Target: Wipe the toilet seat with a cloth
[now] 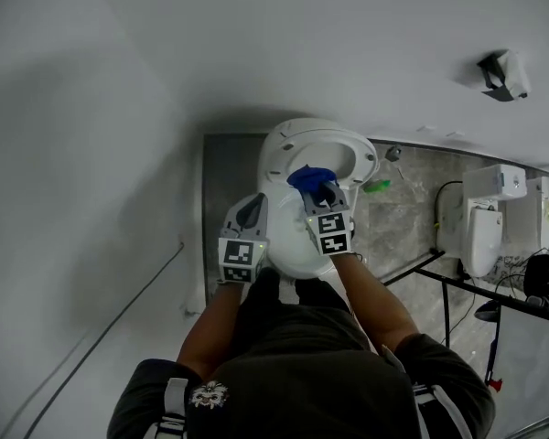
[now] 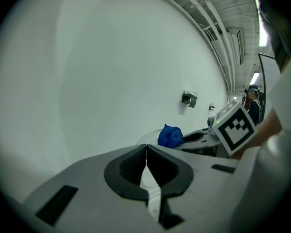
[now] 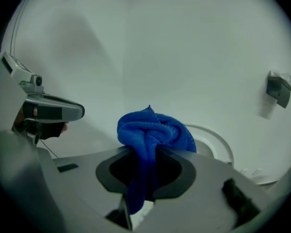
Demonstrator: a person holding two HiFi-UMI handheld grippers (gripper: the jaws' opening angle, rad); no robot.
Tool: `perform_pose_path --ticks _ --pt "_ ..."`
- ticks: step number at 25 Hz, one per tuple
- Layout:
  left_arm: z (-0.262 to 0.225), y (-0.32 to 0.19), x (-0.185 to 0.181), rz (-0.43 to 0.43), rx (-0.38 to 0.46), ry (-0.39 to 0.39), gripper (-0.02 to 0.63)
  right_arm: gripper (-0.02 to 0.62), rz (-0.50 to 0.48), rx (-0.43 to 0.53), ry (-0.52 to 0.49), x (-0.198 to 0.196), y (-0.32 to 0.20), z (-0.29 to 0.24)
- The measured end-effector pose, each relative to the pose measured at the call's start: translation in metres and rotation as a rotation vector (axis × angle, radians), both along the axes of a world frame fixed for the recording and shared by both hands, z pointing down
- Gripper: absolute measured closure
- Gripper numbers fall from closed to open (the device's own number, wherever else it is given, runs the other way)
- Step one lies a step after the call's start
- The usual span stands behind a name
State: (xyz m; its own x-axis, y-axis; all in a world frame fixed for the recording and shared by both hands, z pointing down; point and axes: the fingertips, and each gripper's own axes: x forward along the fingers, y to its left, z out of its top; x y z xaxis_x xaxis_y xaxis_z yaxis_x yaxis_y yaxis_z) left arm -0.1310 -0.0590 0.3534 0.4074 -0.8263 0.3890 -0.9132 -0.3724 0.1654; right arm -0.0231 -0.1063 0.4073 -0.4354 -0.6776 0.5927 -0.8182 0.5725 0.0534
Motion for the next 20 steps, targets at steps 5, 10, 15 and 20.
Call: perform_pose_path --ticks 5,10,15,20 --pt "0.012 -0.016 -0.001 0.004 -0.021 -0.019 0.595 0.512 -0.019 -0.048 0.031 -0.004 -0.035 0.027" --pt "0.032 -0.017 -0.002 -0.011 -0.062 -0.031 0.595 0.512 -0.022 -0.112 0.071 -0.008 -0.073 0.054" --pt "0.049 -0.006 0.007 0.003 -0.114 -0.044 0.595 0.512 0.0 -0.235 0.121 0.001 -0.09 0.075" --pt "0.049 -0.013 0.024 0.029 -0.109 -0.049 0.595 0.512 0.001 -0.212 0.126 0.011 -0.105 0.069"
